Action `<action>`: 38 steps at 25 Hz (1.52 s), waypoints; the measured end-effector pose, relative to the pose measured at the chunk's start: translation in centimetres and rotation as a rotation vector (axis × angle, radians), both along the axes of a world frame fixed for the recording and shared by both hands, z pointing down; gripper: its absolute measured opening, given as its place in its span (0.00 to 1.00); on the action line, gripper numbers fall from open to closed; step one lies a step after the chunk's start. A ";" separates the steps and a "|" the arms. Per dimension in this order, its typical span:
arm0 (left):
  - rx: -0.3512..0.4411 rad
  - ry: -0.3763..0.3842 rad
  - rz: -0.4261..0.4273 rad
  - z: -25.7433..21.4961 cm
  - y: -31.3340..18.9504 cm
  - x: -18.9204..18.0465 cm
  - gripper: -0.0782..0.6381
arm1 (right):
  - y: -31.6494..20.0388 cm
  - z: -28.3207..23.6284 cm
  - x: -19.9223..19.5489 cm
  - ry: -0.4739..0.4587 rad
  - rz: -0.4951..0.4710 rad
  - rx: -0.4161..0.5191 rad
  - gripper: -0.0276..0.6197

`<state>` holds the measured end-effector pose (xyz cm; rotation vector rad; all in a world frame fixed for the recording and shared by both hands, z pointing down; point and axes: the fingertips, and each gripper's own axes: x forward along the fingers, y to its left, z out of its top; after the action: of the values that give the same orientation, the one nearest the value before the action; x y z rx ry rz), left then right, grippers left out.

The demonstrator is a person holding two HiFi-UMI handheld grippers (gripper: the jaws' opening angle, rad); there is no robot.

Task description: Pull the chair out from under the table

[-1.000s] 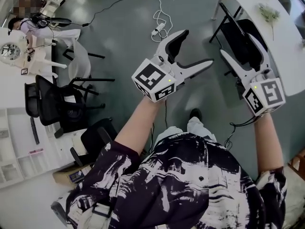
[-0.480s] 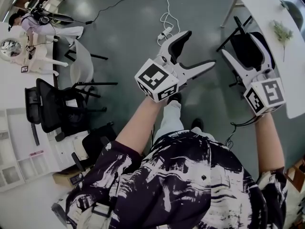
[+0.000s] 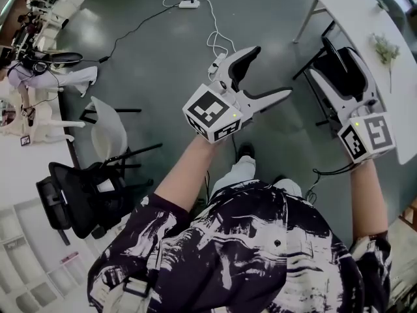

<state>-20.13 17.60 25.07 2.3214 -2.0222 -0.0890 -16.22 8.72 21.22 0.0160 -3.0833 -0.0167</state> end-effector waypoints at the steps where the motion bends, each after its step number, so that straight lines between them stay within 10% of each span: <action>1: -0.005 -0.008 0.017 0.2 -0.5 -1.0 0.70 | -0.5 0.1 -0.6 -0.005 0.025 -0.005 0.67; 9: -0.012 -0.041 0.135 0.1 -8.3 -3.4 0.70 | -7.2 1.2 -0.2 -0.007 0.162 -0.033 0.67; 28: -0.097 -0.168 0.645 3.9 -26.8 6.5 0.70 | -22.2 7.8 12.4 0.137 0.503 0.002 0.67; 32: -0.130 -0.215 0.769 7.1 -30.5 5.4 0.70 | -24.2 11.0 11.2 0.249 0.538 0.044 0.67; 38: -0.219 -0.494 0.988 15.6 -35.8 2.4 0.70 | -27.6 21.2 10.0 0.579 0.549 0.136 0.67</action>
<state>-17.72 -18.25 40.71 3.0484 -0.6831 0.7534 -6.24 -18.88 42.40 0.7186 -2.4014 -0.1712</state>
